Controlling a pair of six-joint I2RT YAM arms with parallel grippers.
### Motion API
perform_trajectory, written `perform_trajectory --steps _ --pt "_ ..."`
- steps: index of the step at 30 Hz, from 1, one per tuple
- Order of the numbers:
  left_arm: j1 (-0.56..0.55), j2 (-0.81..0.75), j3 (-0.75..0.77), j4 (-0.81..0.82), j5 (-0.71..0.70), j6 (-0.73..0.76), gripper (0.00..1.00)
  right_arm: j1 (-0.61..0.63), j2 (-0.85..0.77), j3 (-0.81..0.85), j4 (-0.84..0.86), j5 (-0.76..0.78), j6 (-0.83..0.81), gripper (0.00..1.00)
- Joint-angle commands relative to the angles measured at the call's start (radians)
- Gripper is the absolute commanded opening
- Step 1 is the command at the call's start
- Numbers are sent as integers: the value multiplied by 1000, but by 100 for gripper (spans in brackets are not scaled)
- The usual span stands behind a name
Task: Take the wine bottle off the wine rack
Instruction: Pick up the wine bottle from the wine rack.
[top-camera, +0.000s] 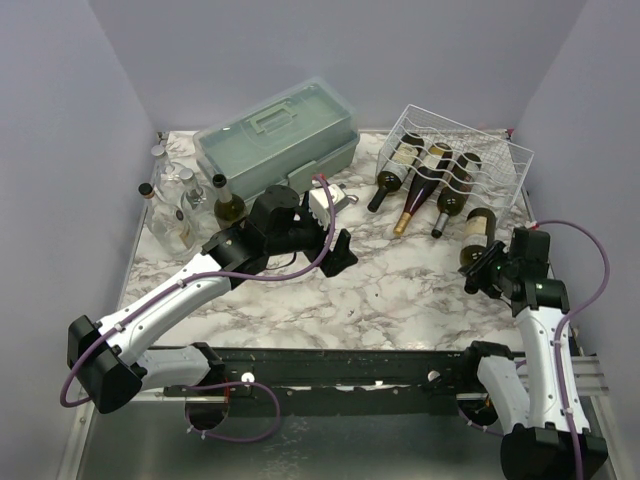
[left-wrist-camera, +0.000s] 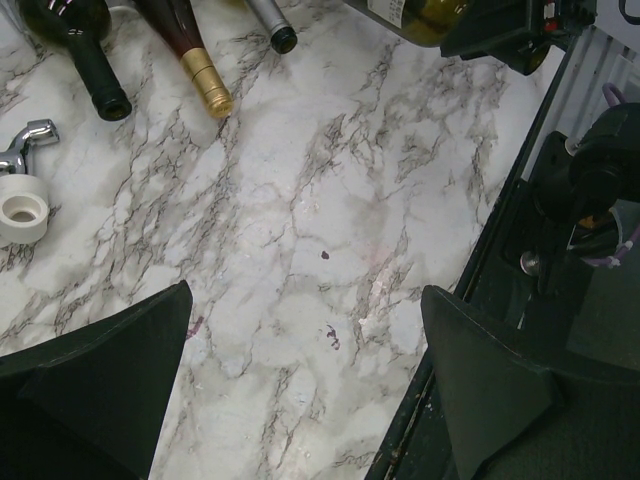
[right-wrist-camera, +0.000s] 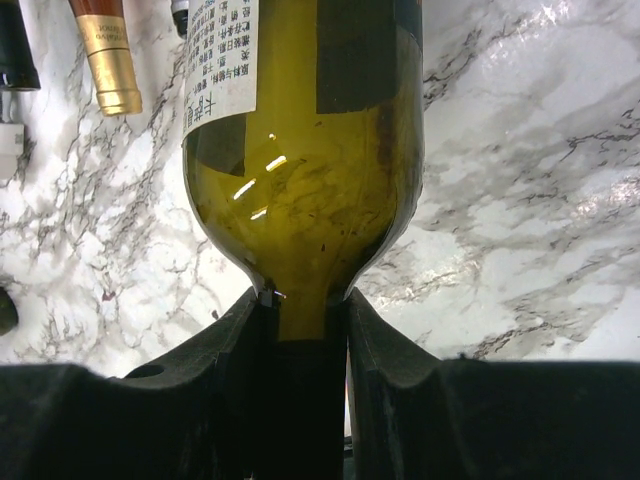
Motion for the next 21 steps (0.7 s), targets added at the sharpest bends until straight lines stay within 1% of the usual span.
perform_trajectory --steps 1,10,21 --pt "-1 -22 4 -2 22 -1 99 1 -54 46 37 -47 1 0" --pt "-1 -20 2 0 28 1 99 2 -127 57 -63 -117 -45 0" --pt "-1 -25 -2 4 35 11 99 2 -180 139 -145 -159 -80 0"
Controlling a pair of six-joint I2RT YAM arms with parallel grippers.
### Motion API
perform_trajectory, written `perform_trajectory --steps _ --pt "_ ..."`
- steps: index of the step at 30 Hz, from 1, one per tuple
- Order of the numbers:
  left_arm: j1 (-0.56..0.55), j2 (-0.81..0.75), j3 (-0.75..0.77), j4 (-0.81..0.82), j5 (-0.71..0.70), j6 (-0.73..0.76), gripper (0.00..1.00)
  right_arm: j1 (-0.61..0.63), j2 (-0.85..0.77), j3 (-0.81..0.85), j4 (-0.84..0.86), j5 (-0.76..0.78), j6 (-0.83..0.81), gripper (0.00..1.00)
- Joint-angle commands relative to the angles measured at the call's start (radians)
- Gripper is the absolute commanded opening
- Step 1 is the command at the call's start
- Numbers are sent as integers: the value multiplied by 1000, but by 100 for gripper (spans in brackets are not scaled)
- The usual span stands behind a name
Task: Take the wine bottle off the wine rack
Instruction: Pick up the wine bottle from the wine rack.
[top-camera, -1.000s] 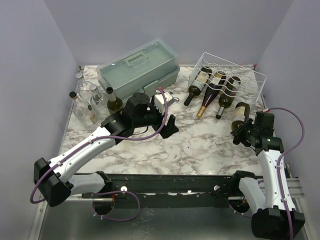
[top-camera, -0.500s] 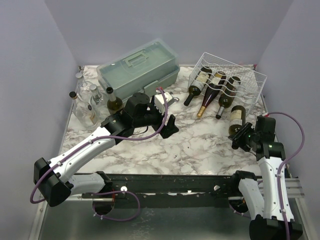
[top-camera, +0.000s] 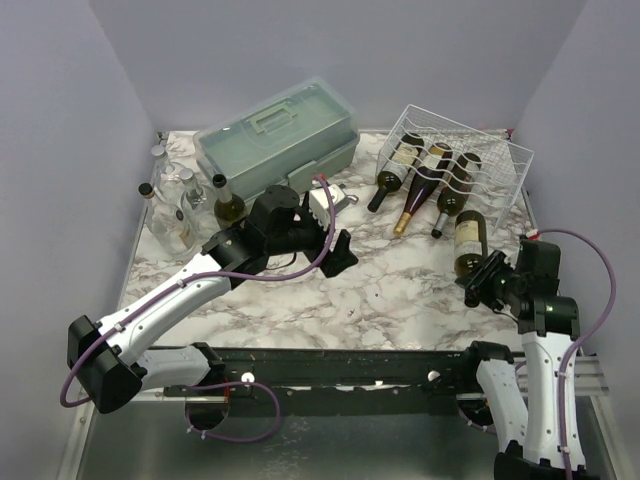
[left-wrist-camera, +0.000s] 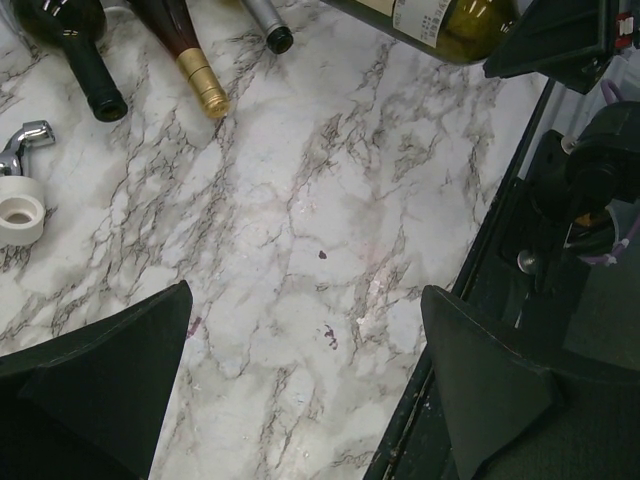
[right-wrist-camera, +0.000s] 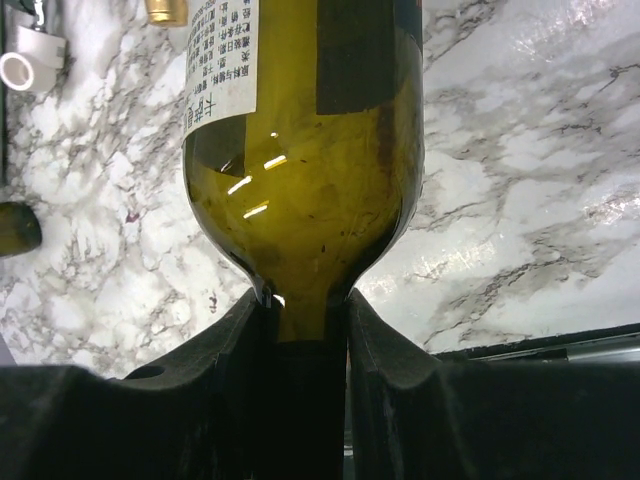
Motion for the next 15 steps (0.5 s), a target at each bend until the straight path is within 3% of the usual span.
perform_trajectory --steps 1,15 --pt "0 -26 -4 5 33 12 99 1 -37 87 53 -60 -45 0" --pt "-1 -59 -26 22 51 56 99 2 34 126 38 -218 -161 0"
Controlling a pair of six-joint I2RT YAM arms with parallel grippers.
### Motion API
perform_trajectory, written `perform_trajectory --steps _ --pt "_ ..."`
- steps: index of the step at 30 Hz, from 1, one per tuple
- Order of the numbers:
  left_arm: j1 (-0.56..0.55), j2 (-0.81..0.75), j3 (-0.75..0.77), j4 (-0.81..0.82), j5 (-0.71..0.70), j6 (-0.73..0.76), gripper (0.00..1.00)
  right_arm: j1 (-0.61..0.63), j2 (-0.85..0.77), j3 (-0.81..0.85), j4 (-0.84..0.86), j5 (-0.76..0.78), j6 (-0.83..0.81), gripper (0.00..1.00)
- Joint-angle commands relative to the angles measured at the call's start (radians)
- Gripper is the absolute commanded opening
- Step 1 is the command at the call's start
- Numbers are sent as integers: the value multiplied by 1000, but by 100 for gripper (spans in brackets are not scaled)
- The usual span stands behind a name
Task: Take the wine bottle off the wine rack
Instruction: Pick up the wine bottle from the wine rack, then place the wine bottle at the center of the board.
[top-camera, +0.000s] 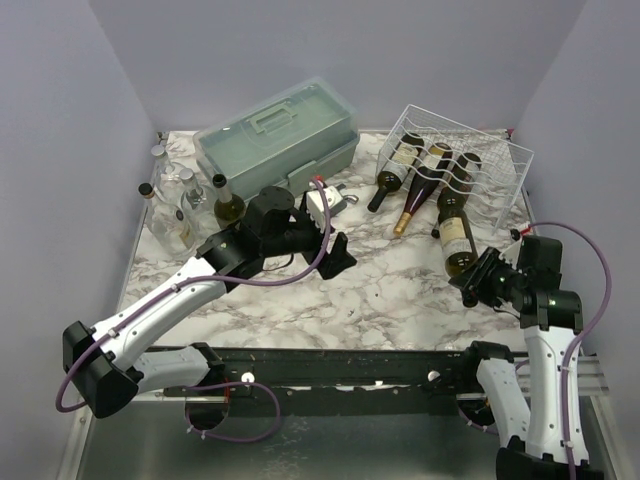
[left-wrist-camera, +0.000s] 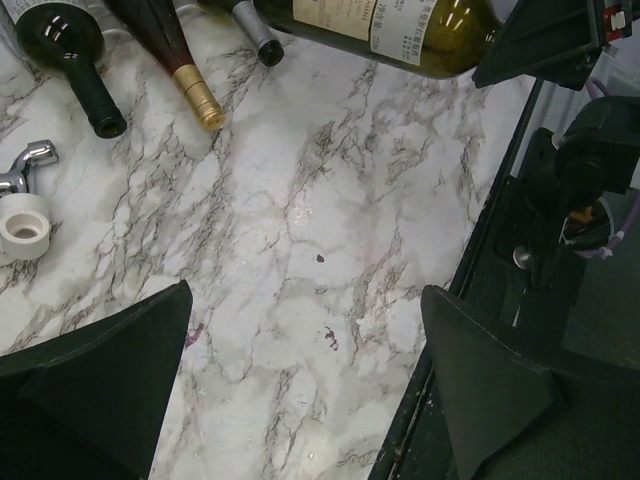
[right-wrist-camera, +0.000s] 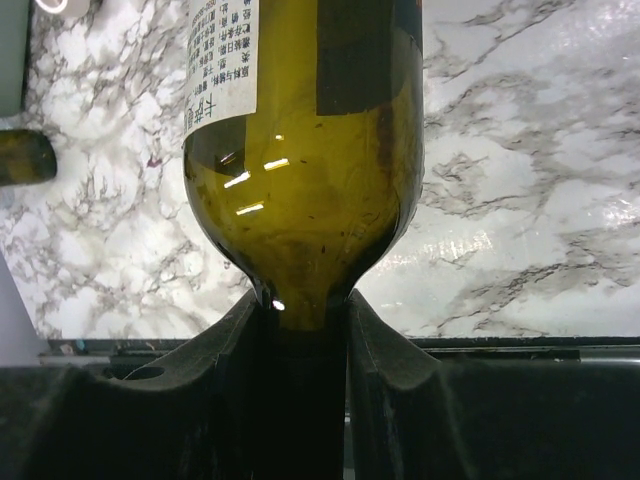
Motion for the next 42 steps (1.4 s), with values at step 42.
perform_trajectory --steps 42 --pt "-1 -87 -91 65 98 178 99 5 409 423 54 -313 -521 0"
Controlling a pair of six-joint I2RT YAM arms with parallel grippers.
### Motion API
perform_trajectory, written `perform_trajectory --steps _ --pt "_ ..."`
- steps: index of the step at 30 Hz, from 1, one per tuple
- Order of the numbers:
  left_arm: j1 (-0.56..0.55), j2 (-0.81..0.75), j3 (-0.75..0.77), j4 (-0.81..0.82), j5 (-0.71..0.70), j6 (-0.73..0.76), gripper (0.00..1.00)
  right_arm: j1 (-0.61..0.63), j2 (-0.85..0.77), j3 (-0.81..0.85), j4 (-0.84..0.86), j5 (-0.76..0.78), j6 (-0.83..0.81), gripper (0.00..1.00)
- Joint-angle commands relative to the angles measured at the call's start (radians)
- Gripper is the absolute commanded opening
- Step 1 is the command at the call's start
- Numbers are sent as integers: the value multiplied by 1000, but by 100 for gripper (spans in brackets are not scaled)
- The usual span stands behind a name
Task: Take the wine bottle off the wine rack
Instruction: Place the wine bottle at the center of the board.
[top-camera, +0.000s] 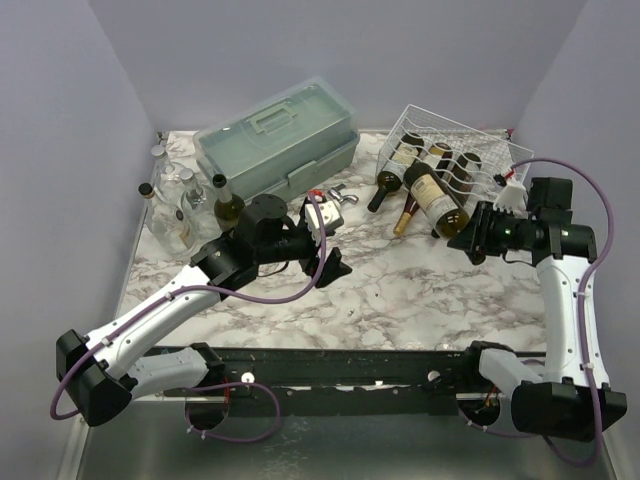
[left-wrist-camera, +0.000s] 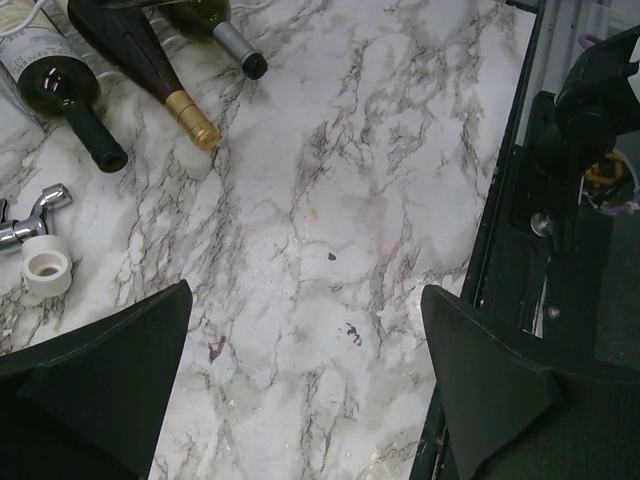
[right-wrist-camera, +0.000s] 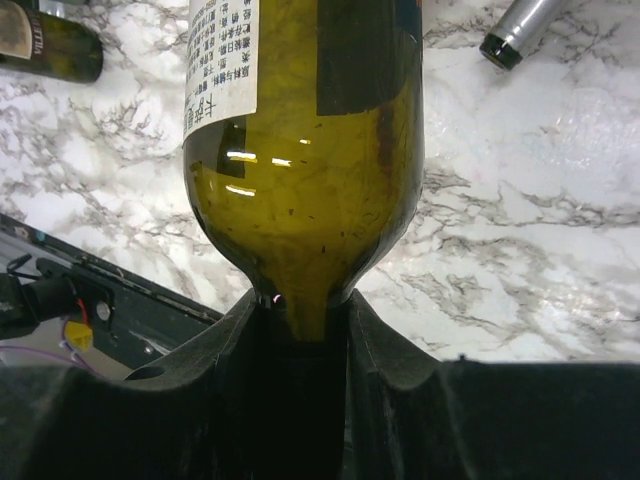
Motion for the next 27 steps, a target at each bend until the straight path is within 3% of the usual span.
perform_trajectory --steps 1,14,21,27 --pt "-1 -24 -18 19 34 35 99 6 20 97 27 -69 -145 0" --pt "-1 -47 -54 51 88 80 99 78 54 157 -91 33 -463 0" --pt "-1 -83 -109 112 200 119 99 98 100 246 -221 25 -765 0" --pt "-1 -95 -126 133 195 131 99 119 154 335 -316 53 -938 0"
